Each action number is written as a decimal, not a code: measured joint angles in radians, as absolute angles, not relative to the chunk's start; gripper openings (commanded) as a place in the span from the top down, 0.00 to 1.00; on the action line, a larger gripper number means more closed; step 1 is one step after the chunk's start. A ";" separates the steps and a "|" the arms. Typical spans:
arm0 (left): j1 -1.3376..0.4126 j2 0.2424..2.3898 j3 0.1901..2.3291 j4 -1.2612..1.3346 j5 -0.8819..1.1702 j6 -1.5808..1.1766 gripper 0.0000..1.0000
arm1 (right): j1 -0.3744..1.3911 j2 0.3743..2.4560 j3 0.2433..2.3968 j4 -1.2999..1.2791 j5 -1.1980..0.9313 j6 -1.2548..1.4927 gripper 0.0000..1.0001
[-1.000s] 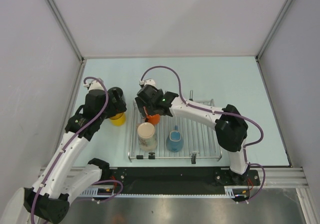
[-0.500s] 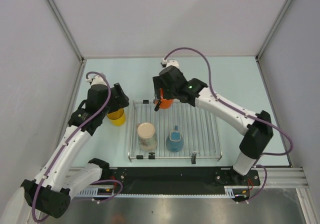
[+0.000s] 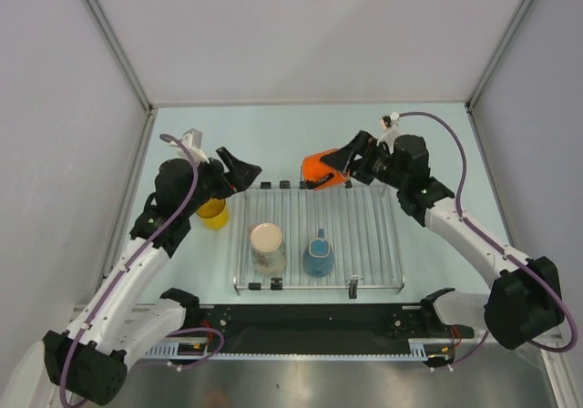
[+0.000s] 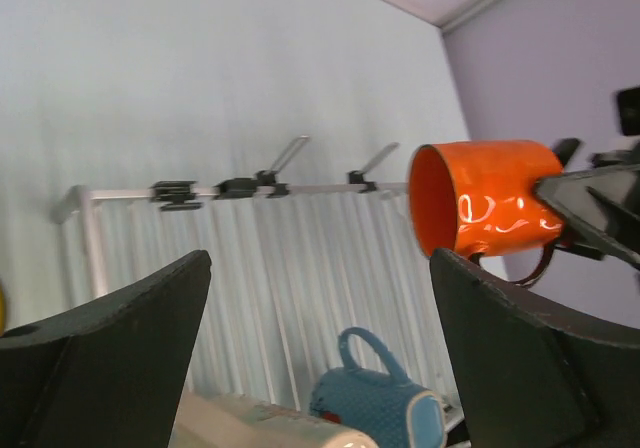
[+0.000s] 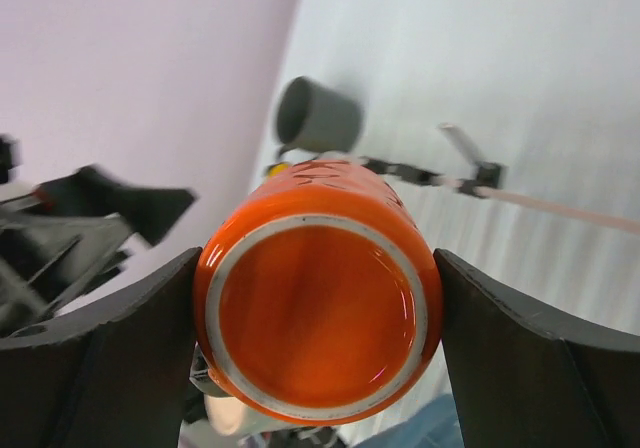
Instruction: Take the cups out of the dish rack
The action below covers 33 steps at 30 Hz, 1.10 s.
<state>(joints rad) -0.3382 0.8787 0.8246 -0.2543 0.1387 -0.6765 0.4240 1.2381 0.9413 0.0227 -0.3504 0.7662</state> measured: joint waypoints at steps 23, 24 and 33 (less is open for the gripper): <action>-0.455 0.873 0.592 0.401 0.455 -0.968 0.12 | 0.446 1.384 0.624 1.118 -0.638 1.405 1.00; -0.465 0.875 0.595 0.403 0.452 -0.968 0.12 | 0.456 1.384 0.625 1.117 -0.638 1.402 1.00; -0.577 0.910 0.609 0.415 0.420 -0.957 0.24 | 0.519 1.424 0.649 1.118 -0.637 1.375 1.00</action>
